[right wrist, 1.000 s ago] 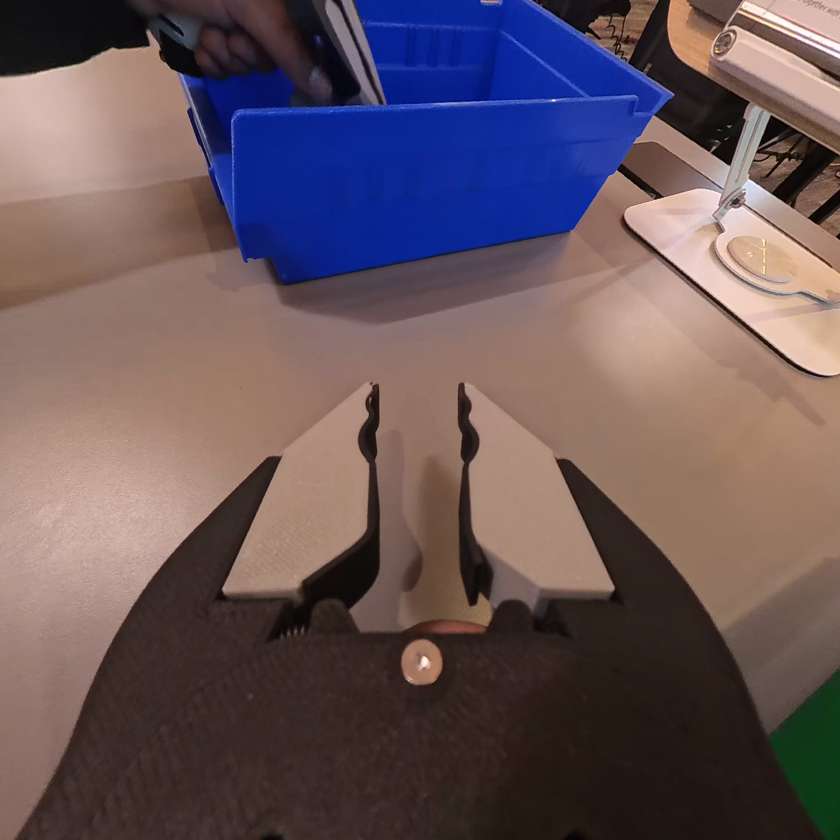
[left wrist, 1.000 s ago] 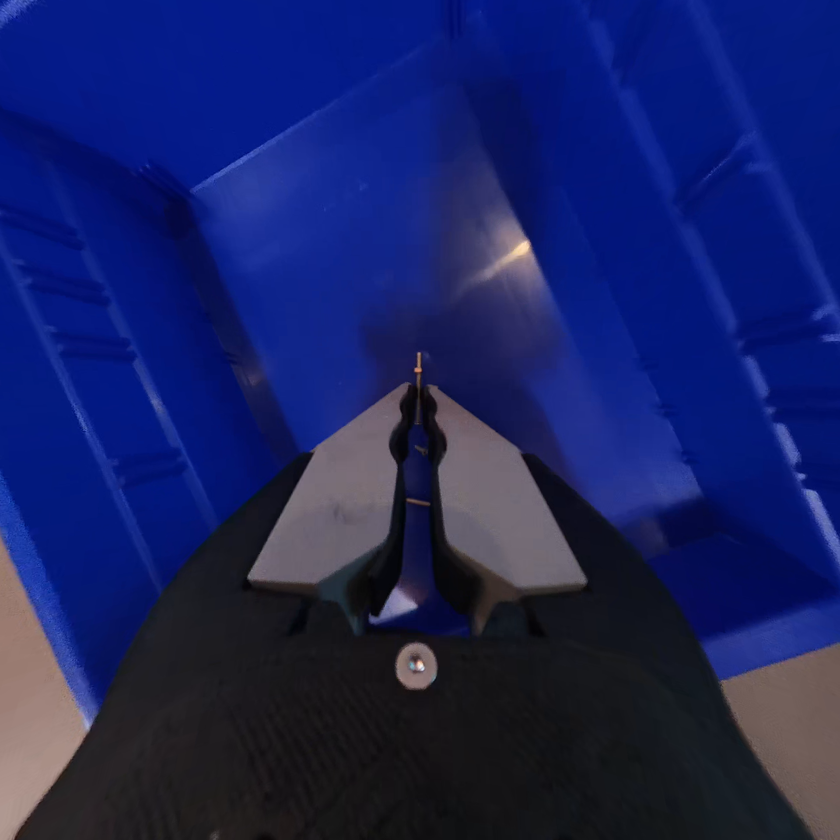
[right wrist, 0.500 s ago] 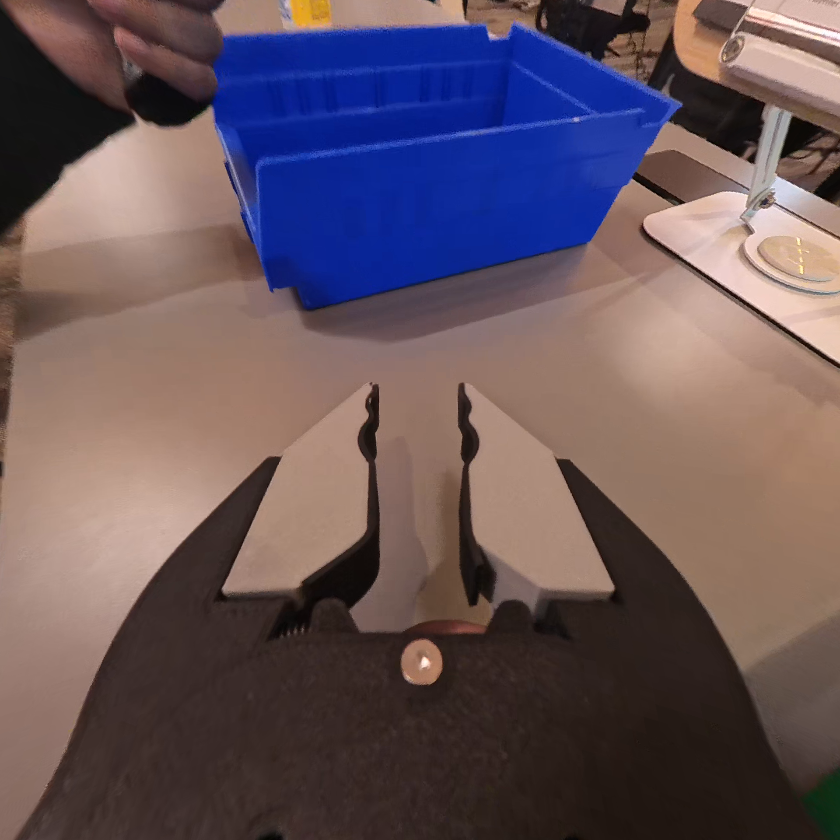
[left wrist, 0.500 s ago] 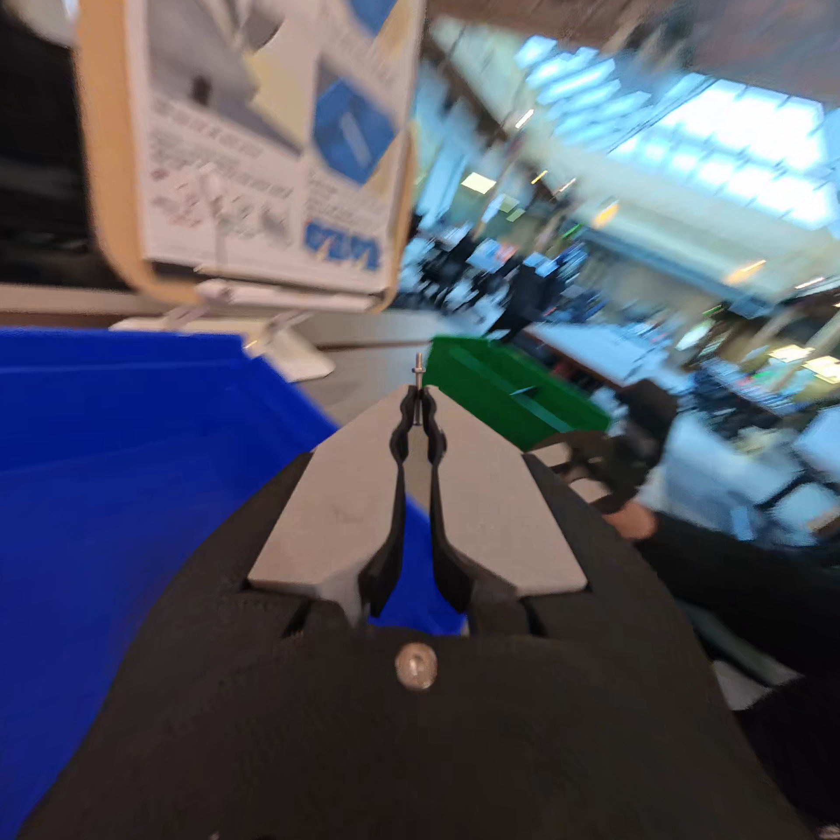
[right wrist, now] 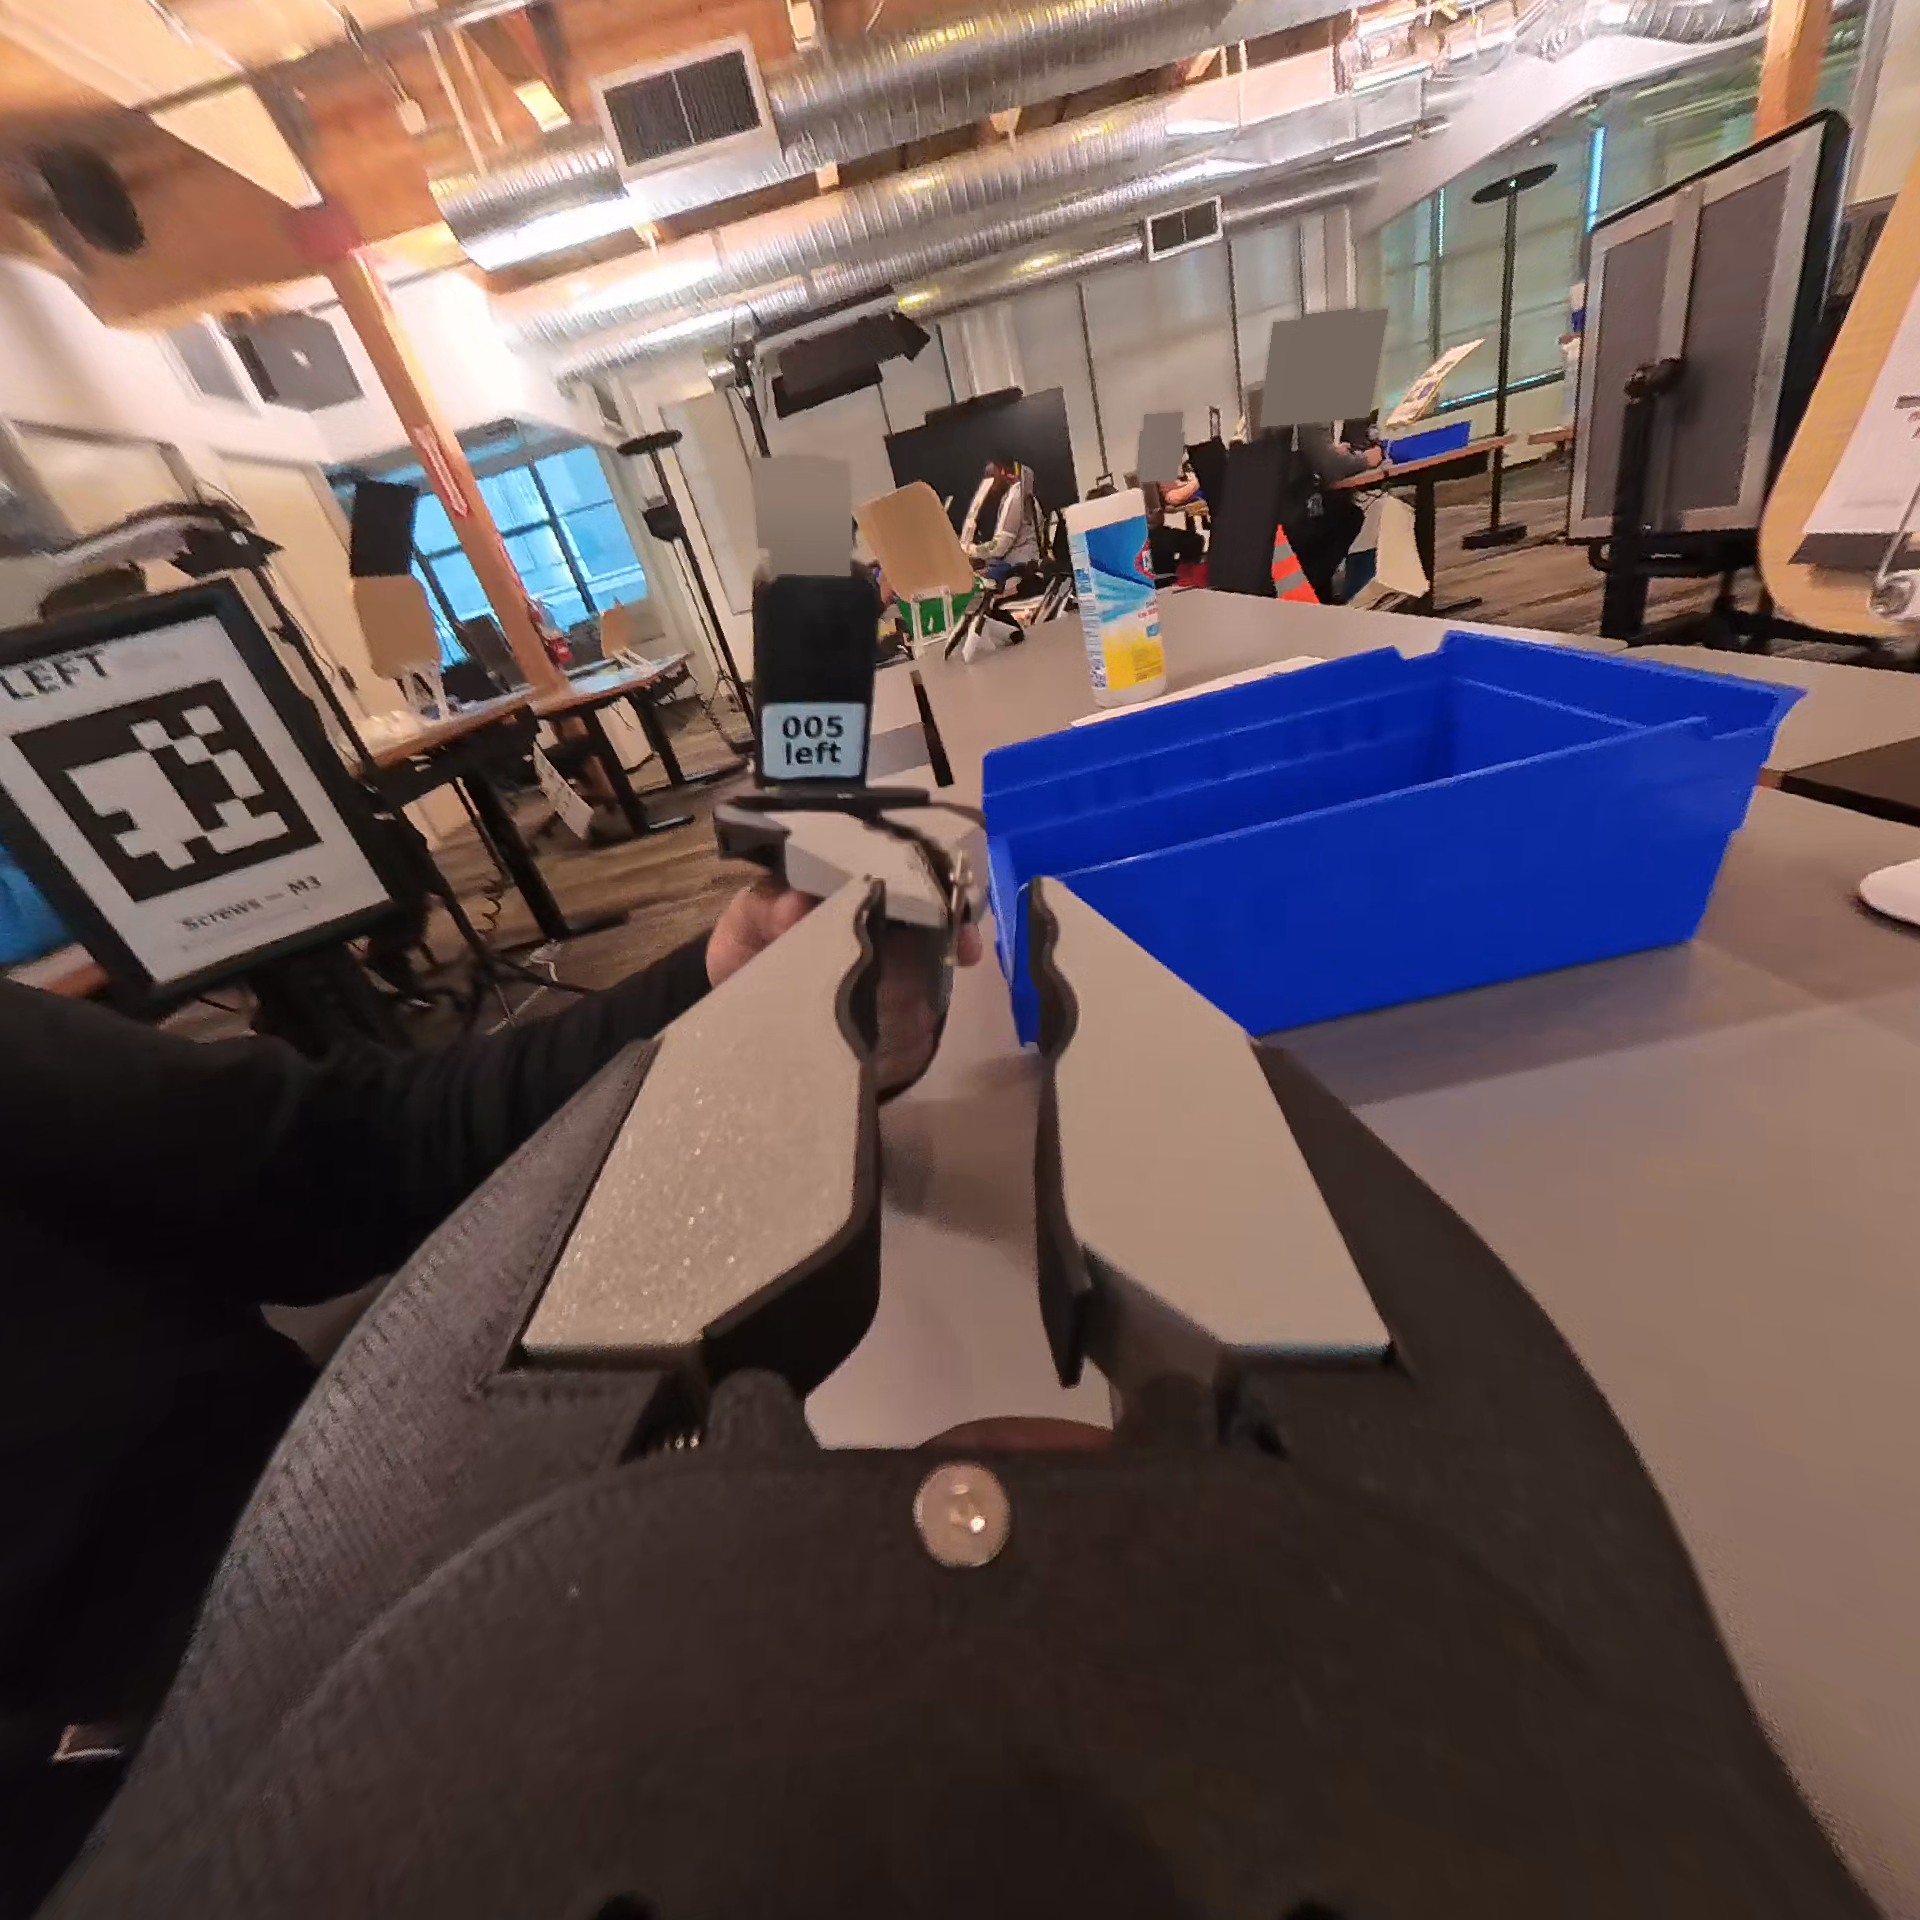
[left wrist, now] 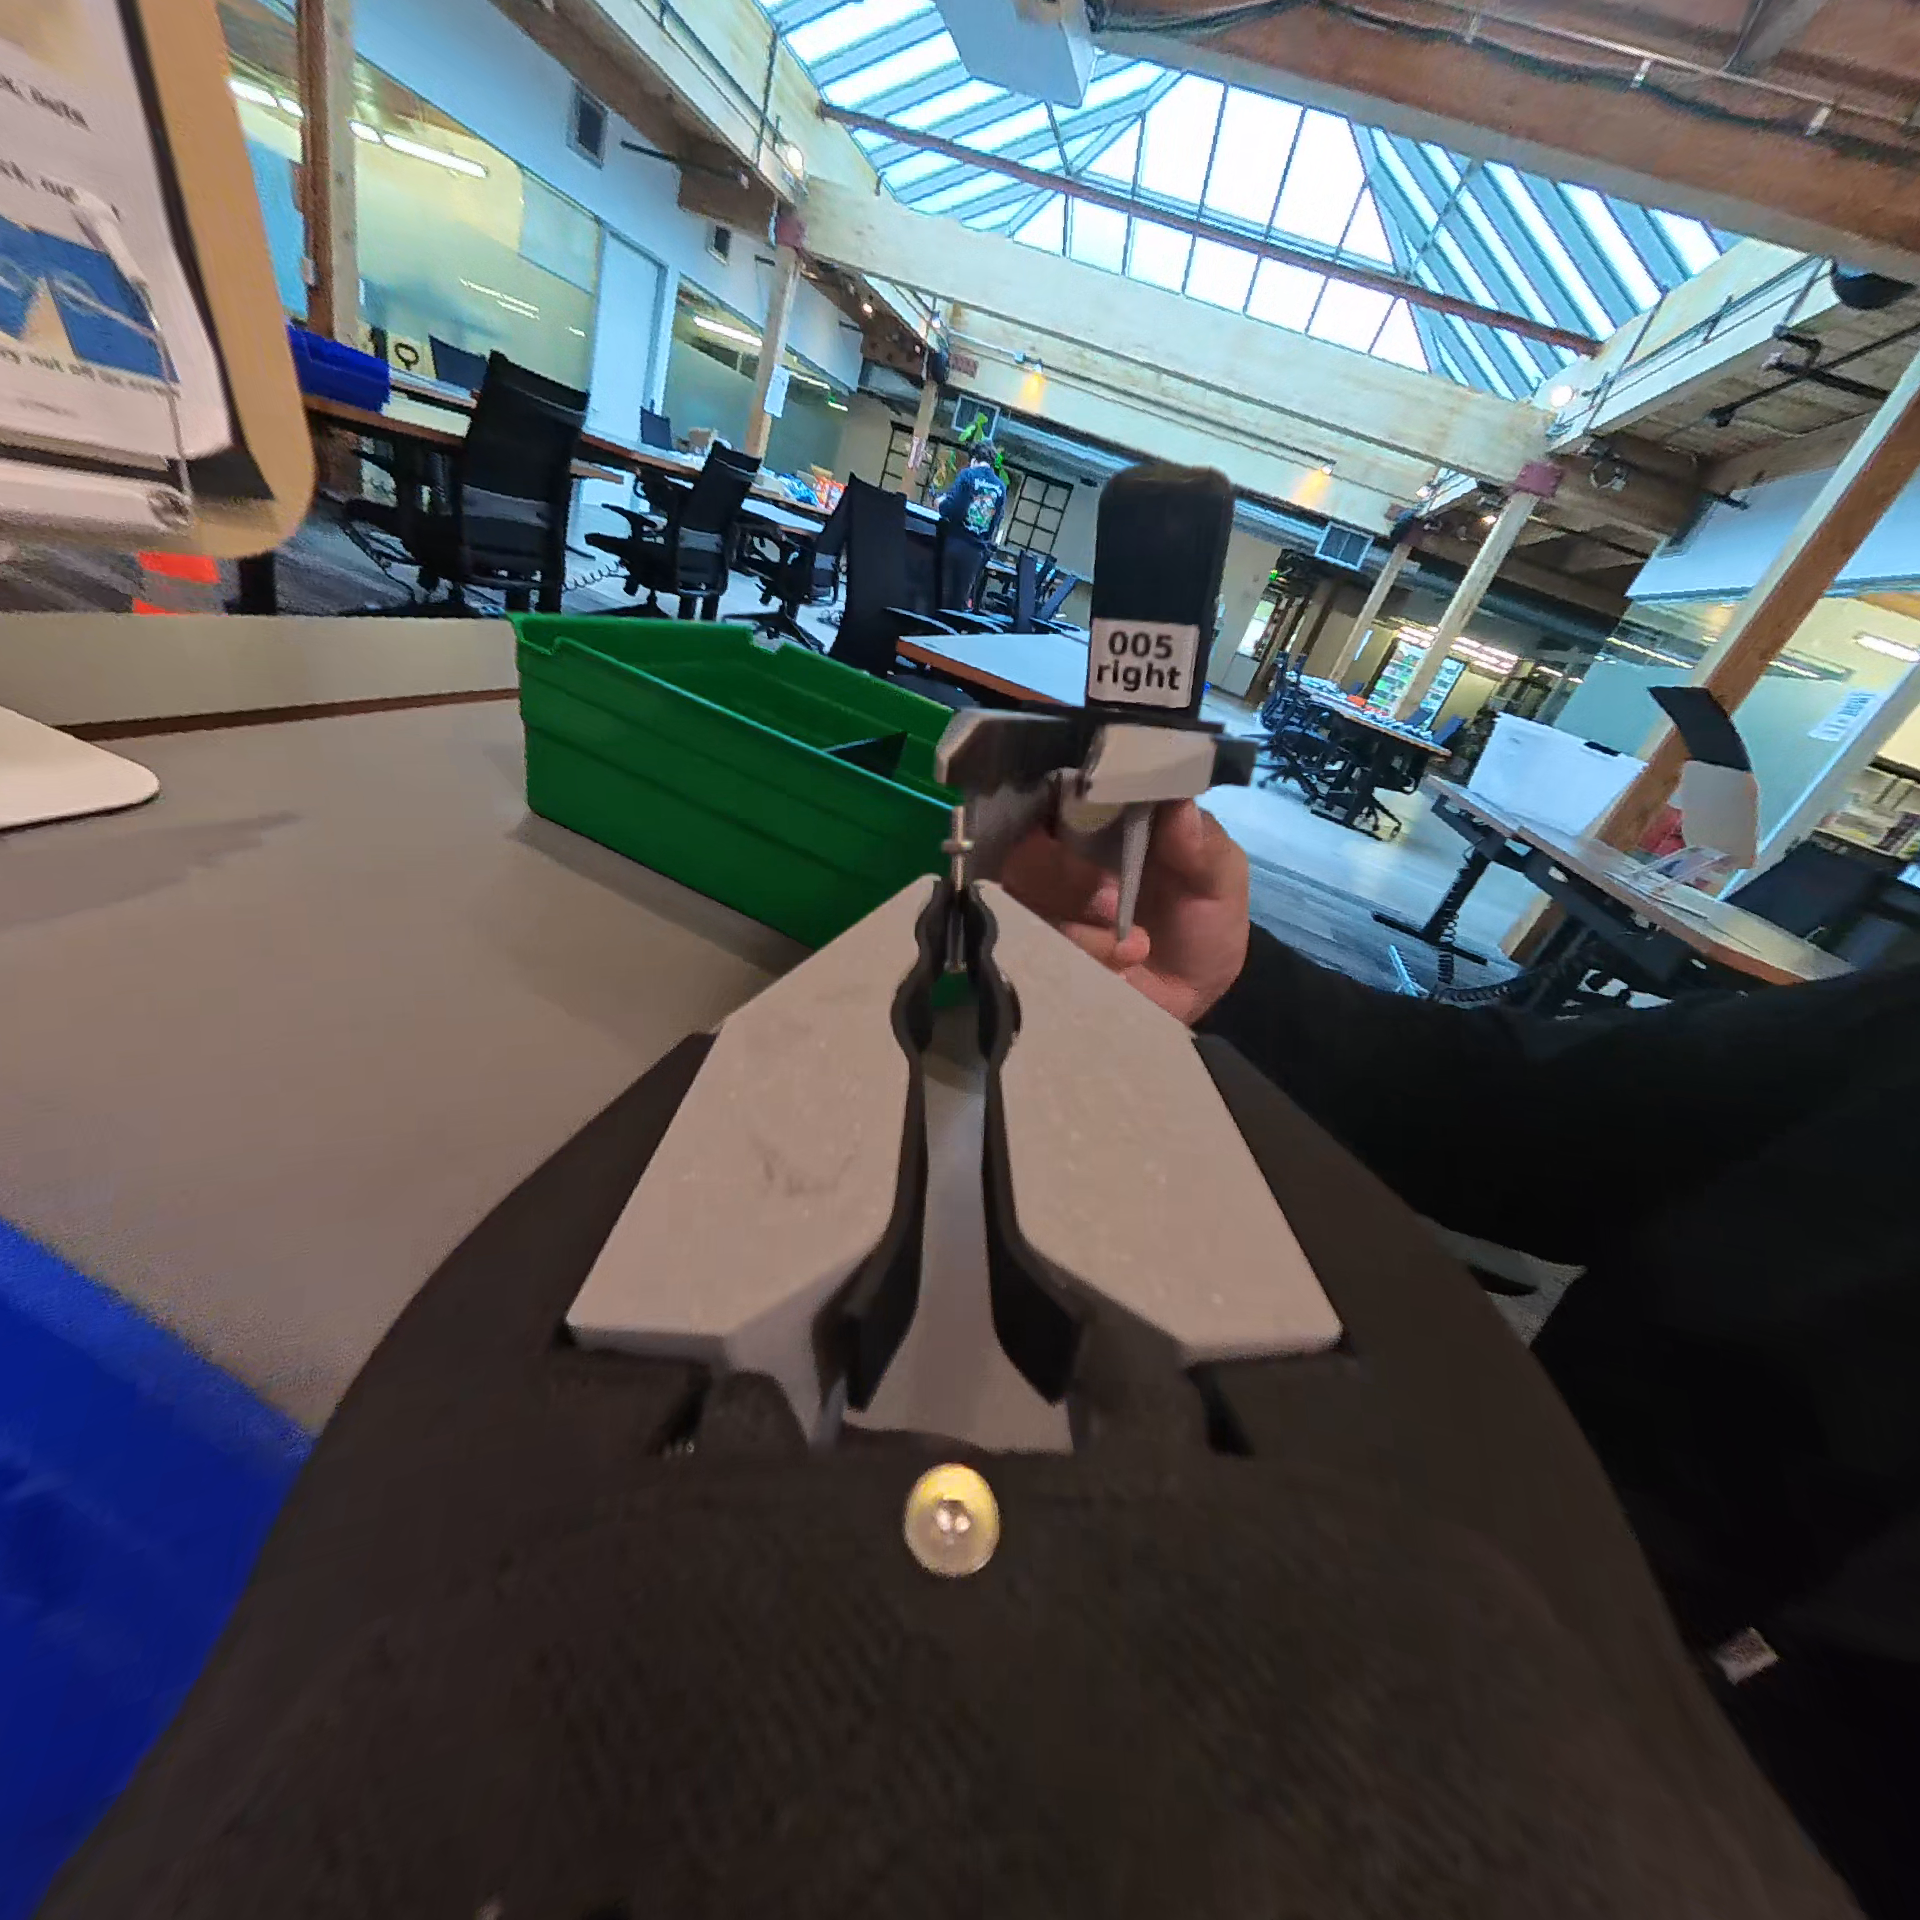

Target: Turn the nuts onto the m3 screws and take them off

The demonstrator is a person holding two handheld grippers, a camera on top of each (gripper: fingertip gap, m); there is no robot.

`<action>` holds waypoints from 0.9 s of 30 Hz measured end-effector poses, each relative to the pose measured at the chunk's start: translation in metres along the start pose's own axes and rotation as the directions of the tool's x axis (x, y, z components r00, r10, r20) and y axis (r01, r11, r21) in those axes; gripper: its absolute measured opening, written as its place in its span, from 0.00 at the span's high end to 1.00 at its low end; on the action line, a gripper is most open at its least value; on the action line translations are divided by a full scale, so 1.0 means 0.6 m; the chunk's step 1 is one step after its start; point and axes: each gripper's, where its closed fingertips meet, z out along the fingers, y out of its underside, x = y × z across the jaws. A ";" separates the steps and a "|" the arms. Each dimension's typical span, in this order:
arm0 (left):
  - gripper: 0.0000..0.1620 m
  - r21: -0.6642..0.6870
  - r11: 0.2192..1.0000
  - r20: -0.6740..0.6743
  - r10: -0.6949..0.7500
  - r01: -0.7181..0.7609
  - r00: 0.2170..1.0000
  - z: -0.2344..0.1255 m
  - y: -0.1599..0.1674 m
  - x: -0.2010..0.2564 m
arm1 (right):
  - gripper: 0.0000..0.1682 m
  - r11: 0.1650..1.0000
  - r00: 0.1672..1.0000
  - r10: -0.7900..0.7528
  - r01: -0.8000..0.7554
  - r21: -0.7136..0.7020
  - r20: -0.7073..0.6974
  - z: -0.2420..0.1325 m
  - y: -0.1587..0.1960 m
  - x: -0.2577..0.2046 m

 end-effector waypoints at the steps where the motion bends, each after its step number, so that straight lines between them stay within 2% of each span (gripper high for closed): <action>1: 1.00 -0.002 1.000 -0.015 -0.017 0.017 1.000 0.006 0.006 0.002 | 0.86 1.000 1.000 0.015 -0.015 -0.006 -0.004 0.000 0.002 0.003; 3: 1.00 -0.005 0.998 -0.040 -0.060 0.060 0.997 0.015 0.015 0.003 | 0.86 0.999 0.999 0.037 -0.038 -0.038 -0.024 0.003 0.013 0.012; 10: 1.00 -0.026 0.997 -0.041 -0.067 0.066 0.997 0.028 0.030 0.005 | 0.87 0.994 0.998 0.067 -0.069 -0.090 -0.022 0.016 0.036 0.013; 16: 1.00 -0.032 0.997 -0.038 -0.066 0.064 0.997 0.033 0.033 0.008 | 0.99 0.990 0.996 0.094 -0.092 -0.103 0.007 0.021 0.042 0.006; 23: 0.97 -0.046 0.998 -0.036 -0.054 0.052 0.998 0.033 0.038 0.008 | 0.99 0.990 0.997 0.074 -0.076 -0.120 -0.018 0.021 0.047 0.011; 27: 0.99 -0.095 0.995 -0.002 -0.018 0.018 1.000 0.037 0.053 0.002 | 0.99 0.988 0.998 0.042 -0.047 -0.144 -0.038 0.022 0.053 0.014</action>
